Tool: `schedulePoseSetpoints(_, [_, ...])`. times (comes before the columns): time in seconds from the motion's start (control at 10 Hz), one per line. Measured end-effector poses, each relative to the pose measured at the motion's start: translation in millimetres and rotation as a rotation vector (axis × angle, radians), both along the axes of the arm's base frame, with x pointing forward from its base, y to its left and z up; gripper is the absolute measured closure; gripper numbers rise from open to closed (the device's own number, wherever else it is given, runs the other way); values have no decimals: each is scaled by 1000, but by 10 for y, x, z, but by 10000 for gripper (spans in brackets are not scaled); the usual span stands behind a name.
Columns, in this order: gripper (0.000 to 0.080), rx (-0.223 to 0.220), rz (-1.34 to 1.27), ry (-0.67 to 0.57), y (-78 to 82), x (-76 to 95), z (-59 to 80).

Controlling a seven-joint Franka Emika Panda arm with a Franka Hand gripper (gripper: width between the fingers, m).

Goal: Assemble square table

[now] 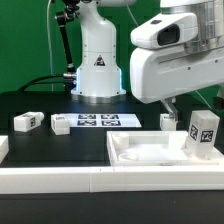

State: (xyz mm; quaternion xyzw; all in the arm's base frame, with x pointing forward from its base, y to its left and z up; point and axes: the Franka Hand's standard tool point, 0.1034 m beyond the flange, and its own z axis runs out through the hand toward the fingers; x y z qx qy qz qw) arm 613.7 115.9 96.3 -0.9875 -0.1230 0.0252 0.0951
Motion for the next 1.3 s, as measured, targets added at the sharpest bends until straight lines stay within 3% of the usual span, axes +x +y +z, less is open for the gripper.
schedulePoseSetpoints(0.4, [150, 0, -3, 0, -6, 3, 1])
schedulePoseSetpoints(0.6, [150, -36, -109, 28, 2, 56, 35])
schedulePoseSetpoints(0.8, [150, -32, -110, 21, 9, 121, 15])
schedulePoseSetpoints(1.3, [150, -30, -80, 19, 15, 97, -66])
